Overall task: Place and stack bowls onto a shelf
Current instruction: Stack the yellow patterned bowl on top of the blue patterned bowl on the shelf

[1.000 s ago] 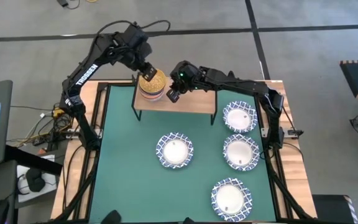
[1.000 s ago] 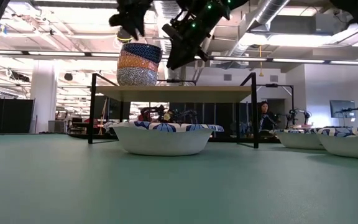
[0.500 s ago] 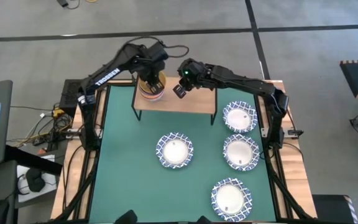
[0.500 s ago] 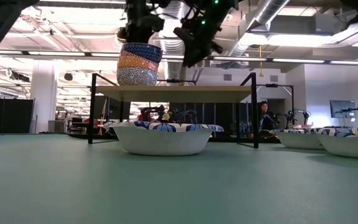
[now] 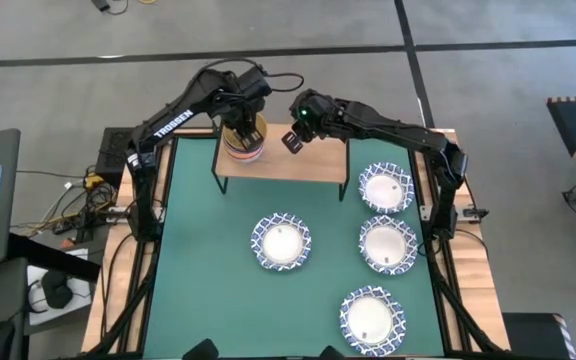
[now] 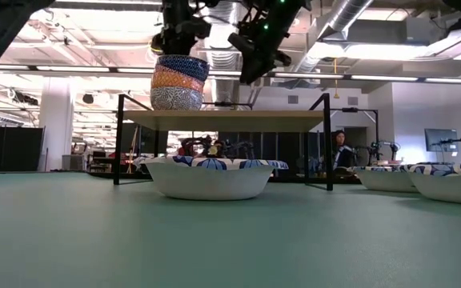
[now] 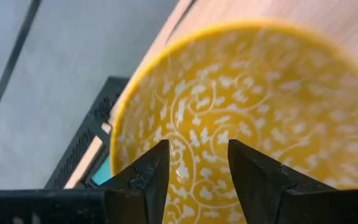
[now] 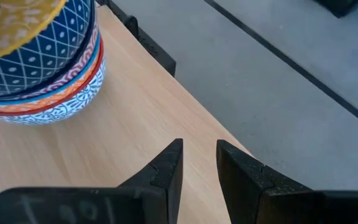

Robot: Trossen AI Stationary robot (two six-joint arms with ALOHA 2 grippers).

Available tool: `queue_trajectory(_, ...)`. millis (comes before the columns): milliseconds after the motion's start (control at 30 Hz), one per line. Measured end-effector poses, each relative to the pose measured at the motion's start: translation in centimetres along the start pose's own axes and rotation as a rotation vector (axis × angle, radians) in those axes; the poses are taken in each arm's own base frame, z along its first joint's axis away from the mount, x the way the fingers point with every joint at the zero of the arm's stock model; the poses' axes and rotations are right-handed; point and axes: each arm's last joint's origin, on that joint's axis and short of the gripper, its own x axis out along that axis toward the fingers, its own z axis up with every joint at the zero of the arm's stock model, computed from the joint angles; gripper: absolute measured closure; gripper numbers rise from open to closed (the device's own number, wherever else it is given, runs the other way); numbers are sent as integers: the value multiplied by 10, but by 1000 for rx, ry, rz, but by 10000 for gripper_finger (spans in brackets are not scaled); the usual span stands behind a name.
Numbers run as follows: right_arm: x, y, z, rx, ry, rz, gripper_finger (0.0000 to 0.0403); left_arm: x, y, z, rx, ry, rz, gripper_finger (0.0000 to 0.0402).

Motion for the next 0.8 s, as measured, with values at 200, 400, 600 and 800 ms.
queue_trajectory(200, -1, 6, -1, -1, 17, 116, 281, -20, 11, 0, -35, -76, 26, 253)
queue_trajectory(400, -10, 7, 1, 12, 7, 152, 281, -24, 35, -6, -109, -77, 117, 253)
queue_trajectory(600, -27, 3, 2, 18, -2, 156, 281, -9, 44, -8, -125, -23, 63, 253)
queue_trajectory(800, -45, -4, 5, 30, -28, 158, 281, 13, 45, -12, -122, 66, 36, 253)
